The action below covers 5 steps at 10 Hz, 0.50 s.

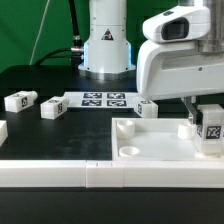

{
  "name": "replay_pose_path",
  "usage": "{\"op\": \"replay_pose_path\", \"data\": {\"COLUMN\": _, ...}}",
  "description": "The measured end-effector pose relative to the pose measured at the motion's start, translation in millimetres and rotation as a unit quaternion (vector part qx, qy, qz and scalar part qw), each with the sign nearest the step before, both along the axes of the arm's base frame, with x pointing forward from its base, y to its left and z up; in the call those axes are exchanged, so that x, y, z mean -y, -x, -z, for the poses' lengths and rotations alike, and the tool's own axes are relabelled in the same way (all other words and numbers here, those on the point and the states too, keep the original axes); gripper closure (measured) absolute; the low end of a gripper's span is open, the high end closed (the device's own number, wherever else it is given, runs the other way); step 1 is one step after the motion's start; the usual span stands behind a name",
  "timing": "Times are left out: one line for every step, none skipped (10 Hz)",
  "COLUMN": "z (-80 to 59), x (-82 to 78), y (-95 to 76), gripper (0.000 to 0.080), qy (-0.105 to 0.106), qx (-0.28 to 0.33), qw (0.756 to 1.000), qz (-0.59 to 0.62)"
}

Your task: Assemble one leg

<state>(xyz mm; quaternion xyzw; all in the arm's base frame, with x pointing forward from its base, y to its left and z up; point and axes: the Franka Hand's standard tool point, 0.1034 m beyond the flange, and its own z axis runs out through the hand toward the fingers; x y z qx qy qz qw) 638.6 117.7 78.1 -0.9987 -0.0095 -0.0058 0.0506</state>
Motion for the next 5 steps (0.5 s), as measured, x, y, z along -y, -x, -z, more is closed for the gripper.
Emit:
{"op": "replay_pose_path", "data": {"z": 0.1, "x": 0.0, "y": 0.1, "gripper": 0.0506, "qy": -0.001, "qx": -0.001, "qw": 1.000, "qz": 0.015}}
{"op": "replay_pose_path", "data": {"z": 0.6, "x": 0.4, "y": 0.5, "gripper": 0.0506, "qy": 0.000, "qx": -0.007, "qw": 0.997, "qz": 0.081}}
{"op": "replay_pose_path", "data": {"z": 0.9, "x": 0.8, "y": 0.4, "gripper": 0.0506, "qy": -0.001, "qx": -0.009, "qw": 0.990, "qz": 0.139}}
{"op": "replay_pose_path", "data": {"z": 1.0, "x": 1.4, "y": 0.5, "gripper": 0.0506, "qy": -0.004, "qx": -0.013, "qw": 0.980, "qz": 0.198}}
{"op": "replay_pose_path", "data": {"z": 1.3, "x": 1.8, "y": 0.8, "gripper": 0.0506, "qy": -0.005, "qx": -0.016, "qw": 0.966, "qz": 0.258}}
